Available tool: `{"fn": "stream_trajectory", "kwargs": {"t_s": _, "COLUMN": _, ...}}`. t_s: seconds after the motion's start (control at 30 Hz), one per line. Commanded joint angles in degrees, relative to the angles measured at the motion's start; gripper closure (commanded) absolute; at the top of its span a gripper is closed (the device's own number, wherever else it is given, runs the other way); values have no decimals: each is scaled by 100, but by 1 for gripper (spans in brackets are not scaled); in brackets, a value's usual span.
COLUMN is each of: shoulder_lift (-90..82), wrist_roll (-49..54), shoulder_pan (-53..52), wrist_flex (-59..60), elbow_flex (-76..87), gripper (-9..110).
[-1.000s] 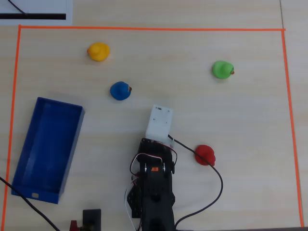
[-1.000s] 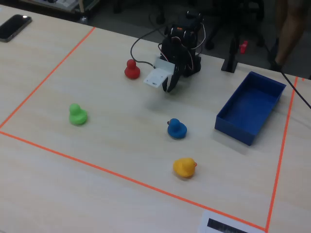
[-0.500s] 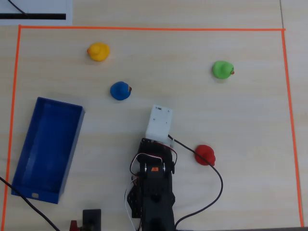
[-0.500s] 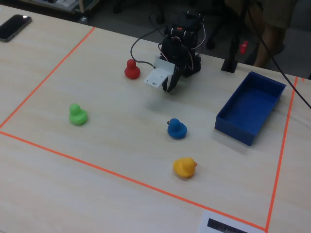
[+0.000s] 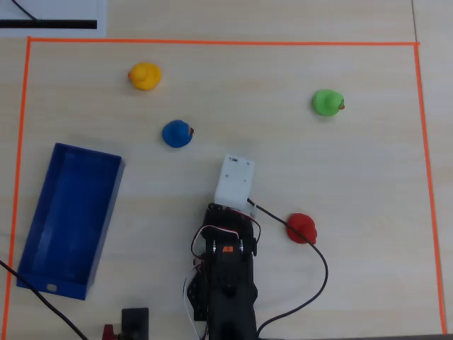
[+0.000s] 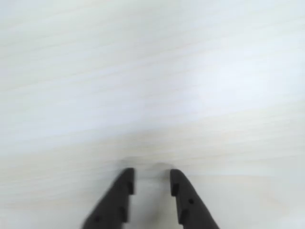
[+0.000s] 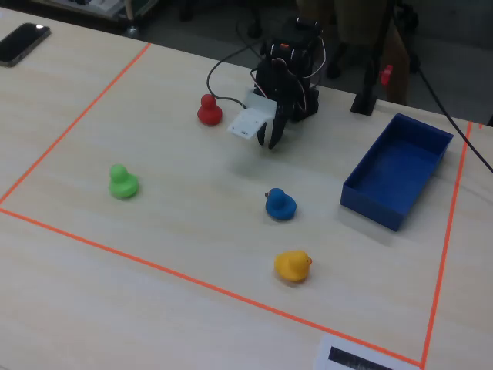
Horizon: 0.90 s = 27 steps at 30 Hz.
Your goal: Grasp green duck and put it into box.
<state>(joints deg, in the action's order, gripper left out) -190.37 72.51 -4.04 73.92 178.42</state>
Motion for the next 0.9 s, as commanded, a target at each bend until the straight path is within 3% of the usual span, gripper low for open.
{"fn": "stream_trajectory", "kwargs": {"t_s": 0.0, "shoulder_lift": 97, "wrist_roll": 79, "shoulder_pan": -62, "wrist_flex": -132, "elbow_flex": -26, "gripper": 99}}
{"fn": "stream_trajectory", "kwargs": {"t_s": 0.17, "shoulder_lift": 1652, "wrist_roll": 510, "shoulder_pan": -624, "wrist_flex": -1020, "elbow_flex": -1055, "gripper": 91}}
{"fn": "stream_trajectory", "kwargs": {"t_s": 0.37, "shoulder_lift": 4948, "wrist_roll": 431, "shoulder_pan": -1679, "wrist_flex": -1661, "elbow_flex": -5019, "gripper": 73}}
{"fn": "stream_trajectory", "kwargs": {"t_s": 0.57, "shoulder_lift": 7392, "wrist_roll": 624, "shoulder_pan": -2751, "wrist_flex": -2426, "elbow_flex": -8271, "gripper": 66}}
{"fn": "stream_trajectory", "kwargs": {"t_s": 0.87, "shoulder_lift": 10169, "wrist_roll": 1204, "shoulder_pan": -3647, "wrist_flex": -3498, "elbow_flex": -10178, "gripper": 60}}
